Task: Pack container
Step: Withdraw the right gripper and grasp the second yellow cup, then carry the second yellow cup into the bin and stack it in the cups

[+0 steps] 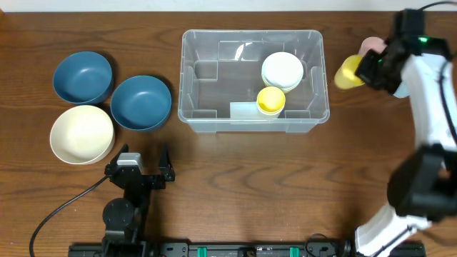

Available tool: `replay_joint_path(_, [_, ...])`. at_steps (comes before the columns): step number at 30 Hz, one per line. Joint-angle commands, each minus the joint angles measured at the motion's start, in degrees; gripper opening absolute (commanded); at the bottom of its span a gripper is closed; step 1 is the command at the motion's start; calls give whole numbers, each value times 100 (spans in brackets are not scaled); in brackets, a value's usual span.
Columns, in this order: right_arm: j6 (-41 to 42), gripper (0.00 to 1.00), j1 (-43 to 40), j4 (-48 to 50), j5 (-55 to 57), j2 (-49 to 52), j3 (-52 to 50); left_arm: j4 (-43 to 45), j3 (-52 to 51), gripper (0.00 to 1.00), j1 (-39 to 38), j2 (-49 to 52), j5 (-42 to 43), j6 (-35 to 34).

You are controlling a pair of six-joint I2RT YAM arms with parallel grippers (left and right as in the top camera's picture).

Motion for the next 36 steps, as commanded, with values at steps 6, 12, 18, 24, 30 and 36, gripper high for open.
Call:
replay_joint_path(6, [-61,2,306,-195,-245,-1797,70,-199,-109,98,24,-31,-28,33])
replay_joint_path(12, [-160,6,1290,-341,-109,-2146,66,-201,-109,98,24,-31,-28,33])
replay_joint_path(18, [-50,7,2267,-275,452,-1729,-83,-201,-109,98,24,-31,-28,33])
replay_joint_path(24, [7,4,2734,-232,470,-949,-103,-199,-109,98,24,-31,-28,33])
replay_joint_path(30, [151,2,2942,-236,457,-225,-103,-201,-109,98,24,-31,-28,33])
replay_joint_path(36, [192,9,3016,-273,404,24,-103,-201,-109,98,24,-31,-28,33])
